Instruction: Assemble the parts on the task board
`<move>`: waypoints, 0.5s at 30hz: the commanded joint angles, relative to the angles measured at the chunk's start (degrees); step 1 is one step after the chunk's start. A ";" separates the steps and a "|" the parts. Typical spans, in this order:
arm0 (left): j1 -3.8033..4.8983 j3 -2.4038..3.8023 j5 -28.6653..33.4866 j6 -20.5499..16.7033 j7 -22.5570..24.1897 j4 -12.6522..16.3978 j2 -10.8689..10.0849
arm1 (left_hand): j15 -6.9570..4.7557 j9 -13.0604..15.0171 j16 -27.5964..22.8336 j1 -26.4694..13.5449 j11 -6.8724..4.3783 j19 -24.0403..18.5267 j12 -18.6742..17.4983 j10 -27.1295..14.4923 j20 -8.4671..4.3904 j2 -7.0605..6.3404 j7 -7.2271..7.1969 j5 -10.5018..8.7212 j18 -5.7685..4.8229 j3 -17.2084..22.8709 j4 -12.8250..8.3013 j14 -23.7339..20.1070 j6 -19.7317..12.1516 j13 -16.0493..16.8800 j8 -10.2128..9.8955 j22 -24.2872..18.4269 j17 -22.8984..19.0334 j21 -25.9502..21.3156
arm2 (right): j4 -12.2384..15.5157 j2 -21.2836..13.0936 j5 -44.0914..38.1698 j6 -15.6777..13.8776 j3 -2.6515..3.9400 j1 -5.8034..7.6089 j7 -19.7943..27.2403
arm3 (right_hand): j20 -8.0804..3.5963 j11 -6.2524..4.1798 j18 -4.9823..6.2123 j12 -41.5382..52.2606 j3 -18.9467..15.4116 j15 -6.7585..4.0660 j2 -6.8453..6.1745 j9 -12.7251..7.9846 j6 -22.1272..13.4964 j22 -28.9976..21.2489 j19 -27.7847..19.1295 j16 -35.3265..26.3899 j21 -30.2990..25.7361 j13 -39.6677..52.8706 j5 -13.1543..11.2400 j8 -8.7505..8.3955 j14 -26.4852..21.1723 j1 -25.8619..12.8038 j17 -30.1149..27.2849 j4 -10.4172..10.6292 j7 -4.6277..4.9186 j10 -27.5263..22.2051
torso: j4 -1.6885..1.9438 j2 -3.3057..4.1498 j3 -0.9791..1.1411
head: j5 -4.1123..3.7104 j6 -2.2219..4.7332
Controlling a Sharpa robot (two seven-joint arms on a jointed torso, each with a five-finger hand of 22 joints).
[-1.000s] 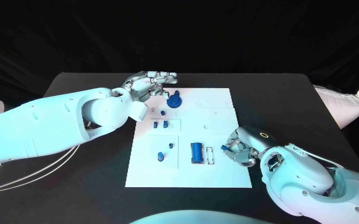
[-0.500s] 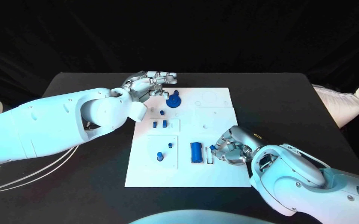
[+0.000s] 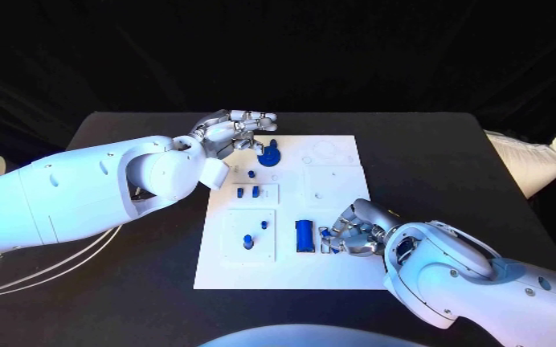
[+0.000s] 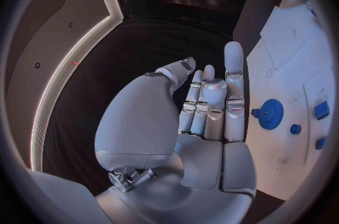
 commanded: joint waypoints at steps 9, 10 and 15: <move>0.03 0.04 -0.60 1.55 -0.14 0.20 0.13 | -0.02 0.07 0.28 -0.08 -0.01 -0.08 0.27 -0.44 0.25 0.48 0.02 0.27 0.63 -0.25 -0.06 -0.57 -0.58 0.01 0.26 -0.11 -0.11 -0.23 | -1.22 0.68 -0.66 3.19 -0.04 -0.07 -2.59 | -0.50 -0.51 -0.67 -0.69 -2.43 -0.65 0.67 0.78 1.29 2.58 1.57 0.10 0.28 4.32 0.05 0.63 5.87 -2.38 14.59 0.94 -0.75 1.12 | -0.04 0.06 0.04 | 0.02 0.00; 0.03 0.04 -0.60 1.54 -0.15 0.20 0.13 | -0.02 0.07 0.28 -0.08 -0.01 -0.08 0.27 -0.44 0.25 0.48 0.02 0.27 0.63 -0.25 -0.06 -0.57 -0.58 0.01 0.26 -0.11 -0.11 -0.23 | -1.31 0.73 -0.80 3.29 -0.04 -0.07 -2.59 | -0.51 -0.52 -0.66 -0.97 -2.74 -0.66 0.73 0.89 1.30 2.53 1.55 0.06 0.24 4.14 0.05 0.66 5.86 -2.63 14.54 1.09 -0.77 1.04 | -0.05 0.05 0.03 | 0.03 -0.01; 0.04 0.04 -0.60 1.58 -0.20 0.18 0.20 | -0.02 0.07 0.28 -0.08 -0.01 -0.08 0.27 -0.44 0.25 0.48 0.02 0.27 0.63 -0.25 -0.06 -0.57 -0.58 0.01 0.26 -0.11 -0.11 -0.23 | -1.71 1.00 -1.29 3.90 -0.04 -0.07 -2.46 | -0.65 -0.83 -0.64 -0.75 -4.70 -0.86 1.14 1.80 2.12 2.49 1.51 -0.07 0.18 4.35 0.99 1.39 5.82 -3.82 14.37 1.97 -1.17 1.21 | -0.02 0.03 0.03 | 0.04 -0.04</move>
